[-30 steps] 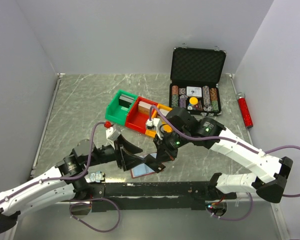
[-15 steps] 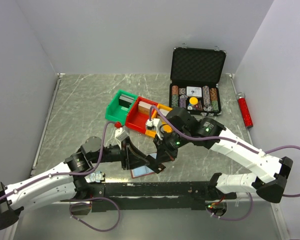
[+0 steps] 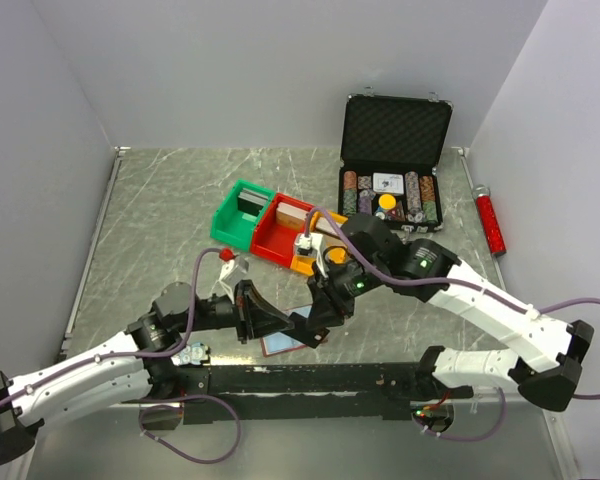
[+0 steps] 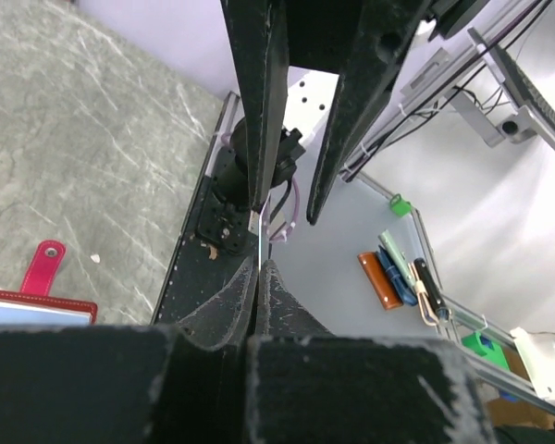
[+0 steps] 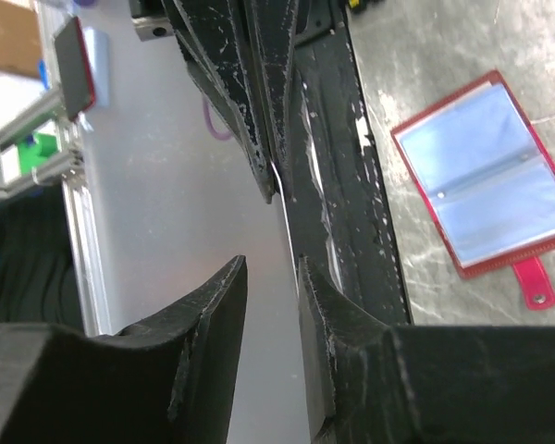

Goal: Take the credit cards out of the card holder
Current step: Place the credit card in the storage box.

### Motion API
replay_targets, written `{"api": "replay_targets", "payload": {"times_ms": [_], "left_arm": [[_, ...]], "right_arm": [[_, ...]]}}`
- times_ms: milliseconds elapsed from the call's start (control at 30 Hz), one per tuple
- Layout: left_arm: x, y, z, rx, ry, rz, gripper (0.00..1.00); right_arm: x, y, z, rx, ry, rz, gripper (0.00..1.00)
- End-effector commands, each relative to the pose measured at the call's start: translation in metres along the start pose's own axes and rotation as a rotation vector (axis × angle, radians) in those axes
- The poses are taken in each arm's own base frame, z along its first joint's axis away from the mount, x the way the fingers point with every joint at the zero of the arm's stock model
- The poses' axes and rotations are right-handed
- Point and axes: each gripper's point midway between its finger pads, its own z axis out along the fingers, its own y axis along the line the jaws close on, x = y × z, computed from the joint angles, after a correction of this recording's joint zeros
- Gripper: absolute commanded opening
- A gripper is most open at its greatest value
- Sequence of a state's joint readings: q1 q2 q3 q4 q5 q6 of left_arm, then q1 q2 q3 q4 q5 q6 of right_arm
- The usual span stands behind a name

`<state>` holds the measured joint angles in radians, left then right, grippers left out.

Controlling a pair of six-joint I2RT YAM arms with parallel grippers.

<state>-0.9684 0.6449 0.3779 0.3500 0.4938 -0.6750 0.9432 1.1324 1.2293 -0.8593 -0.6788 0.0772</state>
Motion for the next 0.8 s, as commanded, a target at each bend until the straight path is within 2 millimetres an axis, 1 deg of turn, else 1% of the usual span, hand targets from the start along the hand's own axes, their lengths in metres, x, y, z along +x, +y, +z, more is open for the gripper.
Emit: {"api": "replay_targets", "payload": {"times_ms": [0,167,300,467,567,667,767], "left_arm": [[-0.017,-0.007,-0.005,0.015,-0.097,0.019,0.01],[-0.024,-0.014,-0.012,0.06,-0.164,0.003,0.01],[-0.022,-0.017,-0.012,0.083,-0.166,-0.014,0.01],[-0.027,-0.021,-0.013,0.101,-0.186,-0.013,0.01],[-0.028,-0.022,-0.013,0.107,-0.194,-0.016,0.01],[-0.027,-0.02,-0.014,0.103,-0.198,-0.02,0.01],[-0.027,-0.019,-0.015,0.097,-0.205,-0.021,0.01]], "right_arm": [[-0.015,0.008,-0.011,-0.047,-0.105,-0.015,0.36],[-0.021,0.003,-0.013,-0.075,-0.171,0.015,0.37],[-0.026,0.008,-0.013,-0.117,-0.215,0.023,0.39],[-0.025,0.006,-0.007,-0.134,-0.212,0.046,0.4],[-0.024,0.006,-0.005,-0.145,-0.215,0.054,0.36],[-0.025,0.006,-0.006,-0.144,-0.221,0.054,0.28],[-0.024,0.006,-0.006,-0.144,-0.214,0.054,0.27]]}}
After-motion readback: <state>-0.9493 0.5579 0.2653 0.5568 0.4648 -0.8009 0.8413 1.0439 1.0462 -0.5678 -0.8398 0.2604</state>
